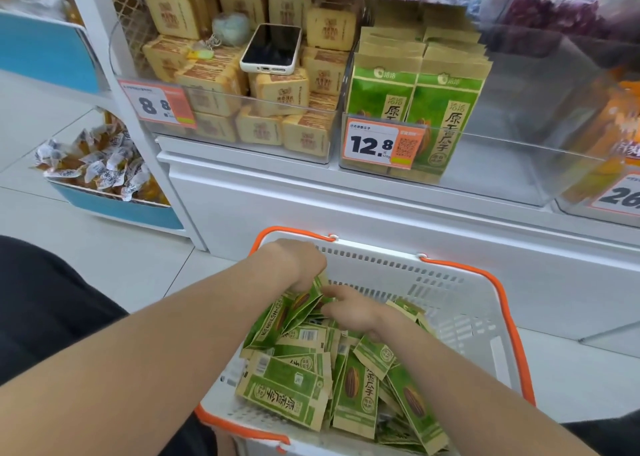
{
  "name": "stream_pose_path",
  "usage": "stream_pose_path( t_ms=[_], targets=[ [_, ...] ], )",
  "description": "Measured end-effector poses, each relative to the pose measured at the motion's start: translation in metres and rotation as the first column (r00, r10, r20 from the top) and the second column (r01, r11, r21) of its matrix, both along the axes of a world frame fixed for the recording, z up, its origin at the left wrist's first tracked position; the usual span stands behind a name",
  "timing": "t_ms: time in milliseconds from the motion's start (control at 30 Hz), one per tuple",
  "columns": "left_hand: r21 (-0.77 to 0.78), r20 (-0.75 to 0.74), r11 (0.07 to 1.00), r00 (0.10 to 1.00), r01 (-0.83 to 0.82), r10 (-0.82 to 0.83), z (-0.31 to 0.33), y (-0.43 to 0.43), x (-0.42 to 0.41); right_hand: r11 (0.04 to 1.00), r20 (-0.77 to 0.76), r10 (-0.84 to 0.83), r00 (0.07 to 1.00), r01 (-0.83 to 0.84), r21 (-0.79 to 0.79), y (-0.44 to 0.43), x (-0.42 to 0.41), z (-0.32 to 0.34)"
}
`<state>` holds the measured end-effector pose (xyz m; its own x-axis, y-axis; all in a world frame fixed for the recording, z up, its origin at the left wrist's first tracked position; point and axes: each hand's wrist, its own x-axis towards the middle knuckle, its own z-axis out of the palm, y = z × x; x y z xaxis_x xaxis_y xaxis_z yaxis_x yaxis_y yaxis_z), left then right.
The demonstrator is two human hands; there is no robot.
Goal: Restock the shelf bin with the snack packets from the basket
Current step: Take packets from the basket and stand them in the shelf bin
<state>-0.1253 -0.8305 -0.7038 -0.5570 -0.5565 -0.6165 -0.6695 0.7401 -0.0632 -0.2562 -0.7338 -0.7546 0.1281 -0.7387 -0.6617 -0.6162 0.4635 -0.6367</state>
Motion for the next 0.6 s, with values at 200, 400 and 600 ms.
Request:
stream_pose_path(
  t_ms=[200, 400, 600],
  targets=[
    [-0.009, -0.017, 1.000, 1.000, 0.020, -0.020, 0.007, -0.002, -0.004, 0.994, 0.088, -0.104, 0.991, 0.101, 0.040, -0.005, 0.000, -0.009],
    [-0.011, -0.008, 1.000, 1.000, -0.017, 0.017, 0.013, -0.005, -0.003, 0.949, 0.094, -0.261, 0.961, 0.273, -0.160, -0.006, 0.002, -0.006],
    [0.005, -0.153, 0.986, 0.974, -0.165, 0.164, 0.024, -0.006, -0.009, 0.746, 0.074, -0.416, 0.906, 0.387, -0.542, -0.007, -0.004, 0.004]
  ],
)
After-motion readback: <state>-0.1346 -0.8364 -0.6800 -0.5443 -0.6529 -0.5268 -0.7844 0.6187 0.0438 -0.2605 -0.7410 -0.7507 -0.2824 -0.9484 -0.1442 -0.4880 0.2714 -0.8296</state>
